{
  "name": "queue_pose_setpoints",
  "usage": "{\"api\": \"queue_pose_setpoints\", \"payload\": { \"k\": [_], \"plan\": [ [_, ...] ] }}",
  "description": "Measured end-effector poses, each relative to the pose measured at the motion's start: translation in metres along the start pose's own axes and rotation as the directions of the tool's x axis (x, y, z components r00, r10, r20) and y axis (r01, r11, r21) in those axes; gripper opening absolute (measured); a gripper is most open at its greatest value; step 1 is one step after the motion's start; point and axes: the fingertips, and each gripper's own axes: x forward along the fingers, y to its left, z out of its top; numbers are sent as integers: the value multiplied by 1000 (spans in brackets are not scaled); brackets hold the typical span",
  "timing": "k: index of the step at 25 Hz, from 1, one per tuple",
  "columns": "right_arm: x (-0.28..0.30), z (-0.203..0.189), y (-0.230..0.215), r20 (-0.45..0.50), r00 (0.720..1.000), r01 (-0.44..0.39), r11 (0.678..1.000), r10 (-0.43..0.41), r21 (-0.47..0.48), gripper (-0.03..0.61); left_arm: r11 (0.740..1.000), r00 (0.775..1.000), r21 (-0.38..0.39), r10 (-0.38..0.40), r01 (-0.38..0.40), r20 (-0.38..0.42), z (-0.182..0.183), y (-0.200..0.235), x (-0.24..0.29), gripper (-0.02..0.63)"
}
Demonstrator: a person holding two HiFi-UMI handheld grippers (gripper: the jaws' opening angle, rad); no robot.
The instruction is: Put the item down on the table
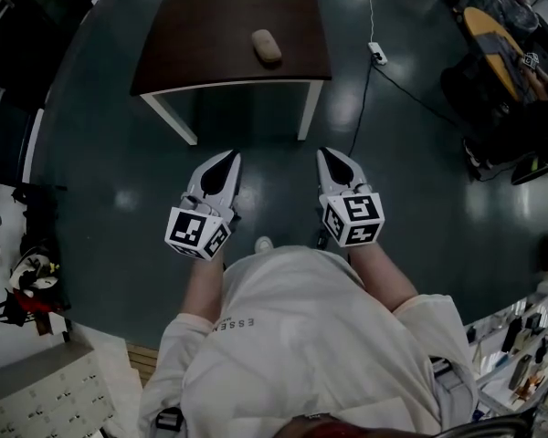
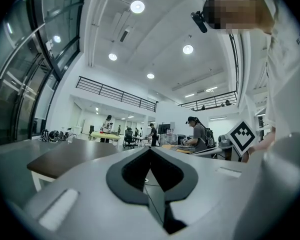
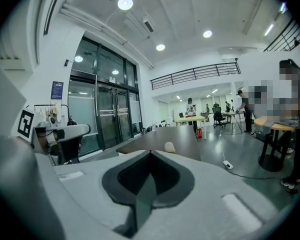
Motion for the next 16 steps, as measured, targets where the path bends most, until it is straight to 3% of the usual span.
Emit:
{"api": "queue_pose_setpoints", "payload": {
  "k": [16],
  "plan": [
    [-1, 6, -15, 10, 1000, -8, 1000, 8, -5, -12, 1000, 1000, 5, 11, -11, -10, -1, -6, 15, 18]
  ]
}}
